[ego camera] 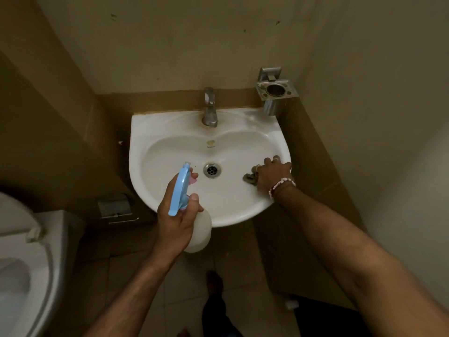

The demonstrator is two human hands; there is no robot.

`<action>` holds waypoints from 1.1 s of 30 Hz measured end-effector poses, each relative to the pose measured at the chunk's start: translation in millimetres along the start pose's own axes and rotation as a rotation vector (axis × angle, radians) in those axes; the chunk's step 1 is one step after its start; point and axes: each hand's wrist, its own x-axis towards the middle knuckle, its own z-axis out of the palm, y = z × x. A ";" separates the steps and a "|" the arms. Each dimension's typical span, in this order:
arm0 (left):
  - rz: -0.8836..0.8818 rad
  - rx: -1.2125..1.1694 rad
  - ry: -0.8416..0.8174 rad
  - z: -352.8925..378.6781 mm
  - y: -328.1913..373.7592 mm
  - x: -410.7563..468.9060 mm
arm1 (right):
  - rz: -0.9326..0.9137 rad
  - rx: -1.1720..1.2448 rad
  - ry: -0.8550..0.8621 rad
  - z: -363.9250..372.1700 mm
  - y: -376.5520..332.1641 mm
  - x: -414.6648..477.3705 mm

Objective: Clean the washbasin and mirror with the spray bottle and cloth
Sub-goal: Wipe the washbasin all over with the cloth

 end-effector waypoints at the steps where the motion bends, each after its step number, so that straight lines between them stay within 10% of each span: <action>1: -0.003 -0.002 -0.013 -1.6 1.3 -2.0 | 0.023 0.016 0.003 1.2 -6.2 -9.5; 10: -0.016 0.007 0.020 -13.4 -2.8 -11.5 | -0.026 0.489 0.050 -13.1 -134.1 -74.6; 16: 0.000 0.066 0.006 -12.6 2.5 -5.4 | -0.218 0.434 0.270 3.9 -55.0 -72.9; 23: -0.054 0.053 -0.009 -13.1 6.4 -5.1 | 0.220 0.722 0.420 48.8 66.9 -38.5; 29: -0.124 0.125 0.035 -13.7 5.1 -7.9 | 0.452 1.252 0.549 77.8 7.6 -79.5; 33: -0.132 0.121 0.066 -16.1 10.4 -15.9 | 0.532 1.111 0.569 49.2 -38.2 -105.5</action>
